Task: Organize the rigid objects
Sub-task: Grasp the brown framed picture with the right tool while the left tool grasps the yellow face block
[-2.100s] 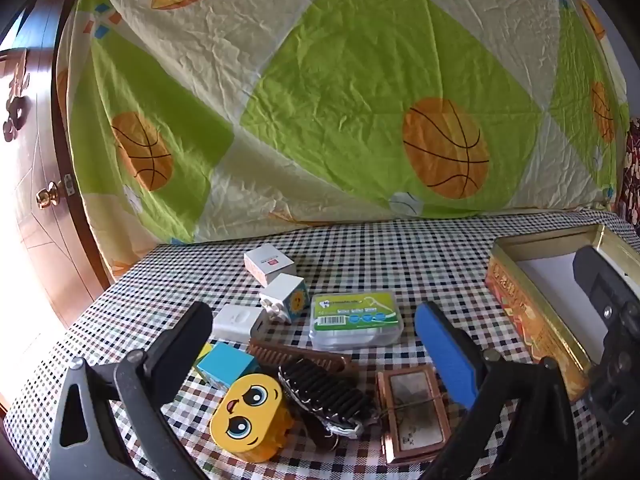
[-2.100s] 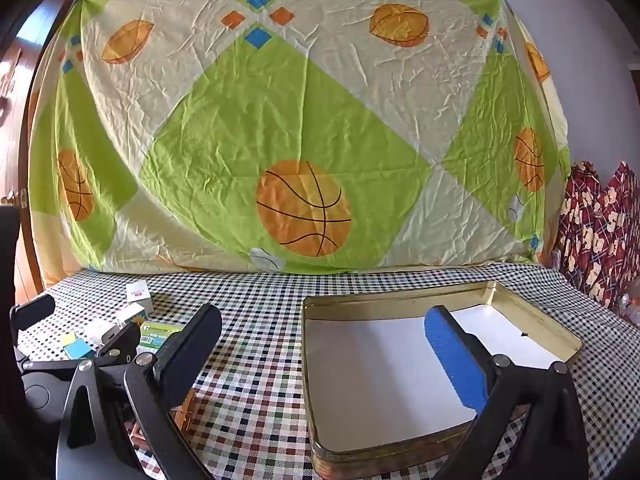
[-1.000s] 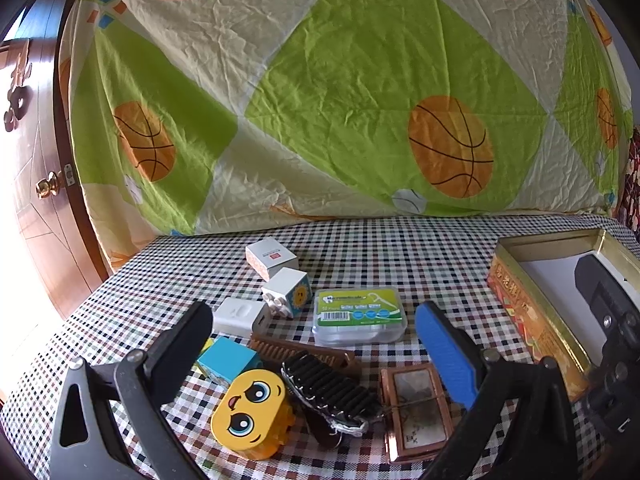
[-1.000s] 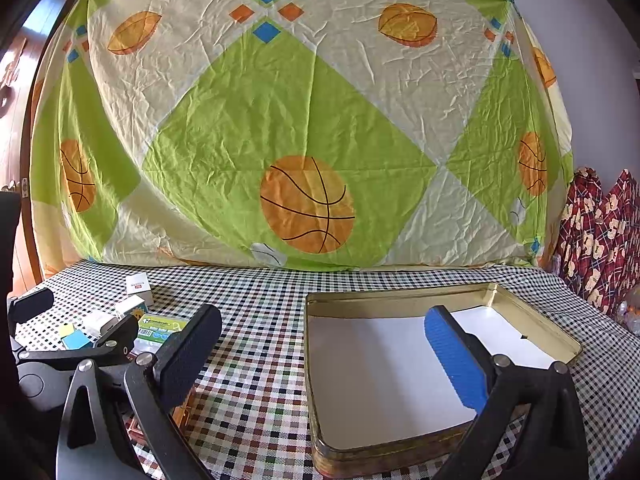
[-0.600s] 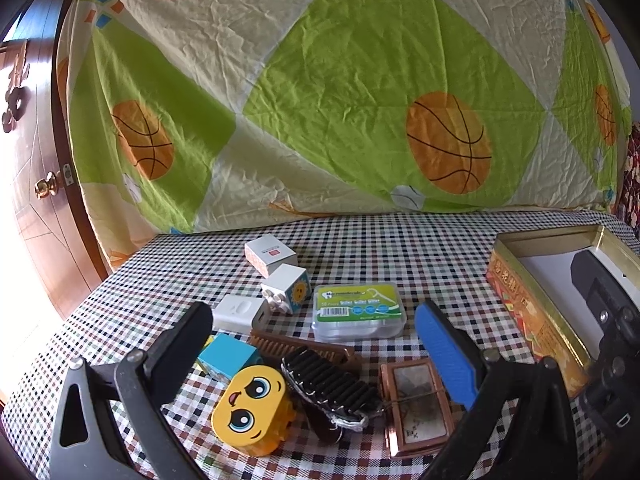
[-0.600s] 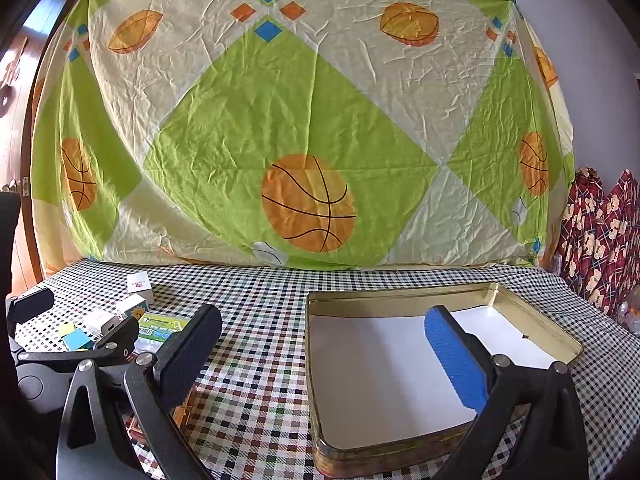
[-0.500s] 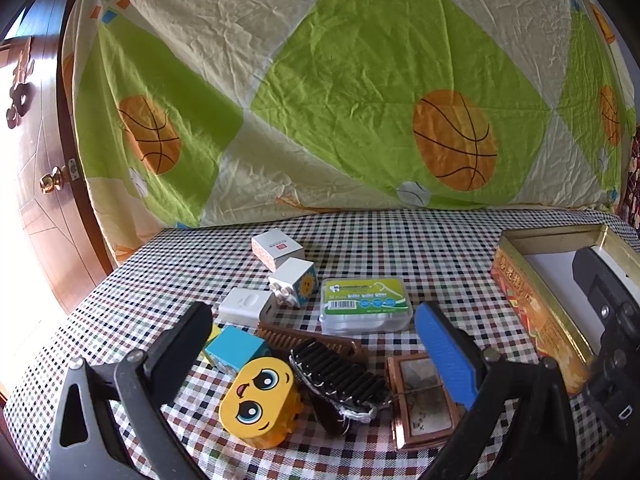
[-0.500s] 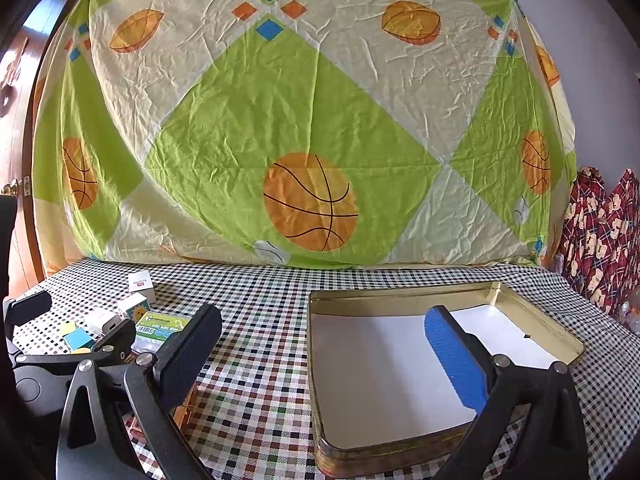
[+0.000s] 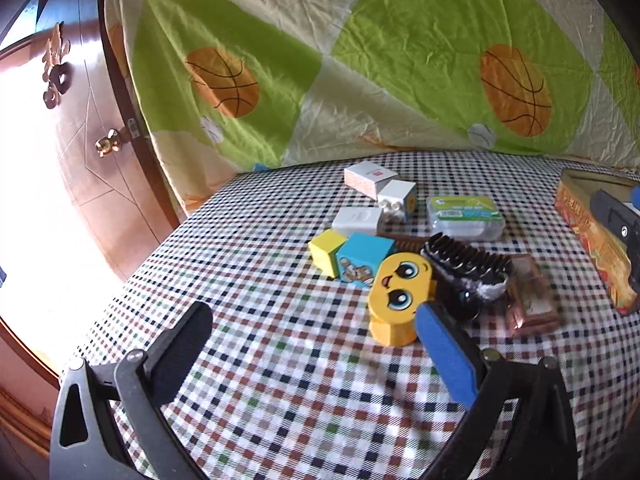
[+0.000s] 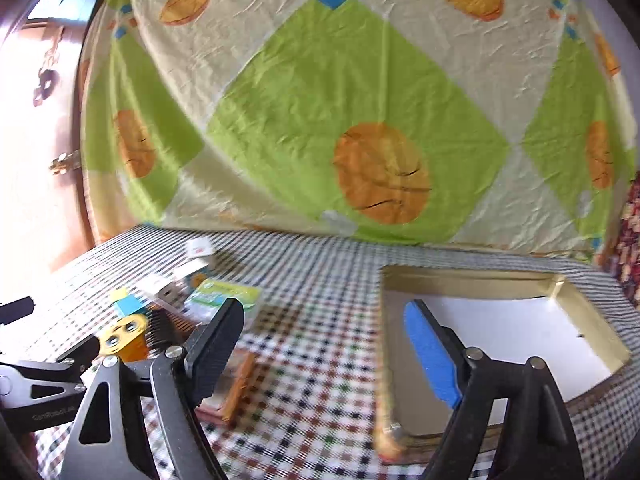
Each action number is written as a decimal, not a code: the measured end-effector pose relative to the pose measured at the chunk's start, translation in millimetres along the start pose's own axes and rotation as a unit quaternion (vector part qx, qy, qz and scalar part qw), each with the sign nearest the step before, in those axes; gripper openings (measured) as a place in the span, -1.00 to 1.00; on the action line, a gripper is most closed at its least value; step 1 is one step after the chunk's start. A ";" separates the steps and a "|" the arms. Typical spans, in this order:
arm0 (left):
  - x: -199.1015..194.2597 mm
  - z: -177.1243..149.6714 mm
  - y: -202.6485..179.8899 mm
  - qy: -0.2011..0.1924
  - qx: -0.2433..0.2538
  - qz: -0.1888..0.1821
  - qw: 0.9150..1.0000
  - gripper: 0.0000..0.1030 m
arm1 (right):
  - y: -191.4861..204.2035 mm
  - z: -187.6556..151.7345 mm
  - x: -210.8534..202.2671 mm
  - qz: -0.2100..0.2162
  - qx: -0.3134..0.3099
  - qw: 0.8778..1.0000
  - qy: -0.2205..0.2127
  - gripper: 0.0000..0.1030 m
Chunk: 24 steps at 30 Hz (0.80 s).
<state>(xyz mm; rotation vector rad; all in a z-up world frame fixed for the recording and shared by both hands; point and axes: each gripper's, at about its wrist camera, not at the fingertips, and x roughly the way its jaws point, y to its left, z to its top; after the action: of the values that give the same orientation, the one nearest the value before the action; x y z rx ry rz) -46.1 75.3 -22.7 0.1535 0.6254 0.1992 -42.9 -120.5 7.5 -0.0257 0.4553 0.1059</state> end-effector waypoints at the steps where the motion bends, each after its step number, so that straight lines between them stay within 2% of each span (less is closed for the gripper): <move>1: 0.0 -2.0 5.4 0.007 -0.007 -0.006 1.000 0.99 | 2.6 -0.8 1.8 0.006 -0.001 1.000 0.008 0.62; 3: -0.1 -5.8 15.1 0.015 -0.024 -0.017 0.999 0.99 | 12.1 -4.2 5.2 0.030 -0.011 0.999 0.027 0.58; 6: -0.5 -10.2 24.6 0.021 -0.032 -0.011 0.999 0.99 | 34.9 -12.8 18.6 0.063 -0.046 0.994 0.081 0.55; 9: -1.7 -10.3 31.0 0.021 -0.041 -0.018 0.999 0.99 | 55.6 -18.9 31.8 0.065 -0.079 0.988 0.117 0.44; 11: -0.8 -9.2 32.1 0.025 -0.040 -0.022 0.999 0.99 | 65.0 -21.4 46.2 0.051 -0.093 0.983 0.147 0.44; 13: -0.6 -9.0 33.2 0.029 -0.038 -0.023 0.999 0.99 | 66.9 -27.1 59.4 0.056 -0.098 0.975 0.190 0.41; 15: 0.8 -7.8 33.4 0.035 -0.038 -0.034 0.998 0.99 | 64.4 -29.4 66.6 0.063 -0.090 0.971 0.213 0.30; 18: 3.8 -2.6 29.2 0.041 -0.037 -0.055 0.997 0.99 | 58.6 -28.4 67.2 0.068 -0.081 0.971 0.215 0.11; 22: 6.4 3.8 13.6 0.047 -0.018 -0.094 0.994 0.99 | 52.7 -29.9 56.7 0.052 -0.106 0.972 0.205 0.09; 24: 10.5 6.5 3.4 0.050 -0.002 -0.103 0.993 0.98 | 42.5 -26.4 50.2 0.059 -0.086 0.977 0.186 0.02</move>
<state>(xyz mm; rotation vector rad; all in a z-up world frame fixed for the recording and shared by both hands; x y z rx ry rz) -34.4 80.4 -22.7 0.0747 0.7353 0.0088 -14.2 -74.8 -38.4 -0.1905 0.8216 0.2597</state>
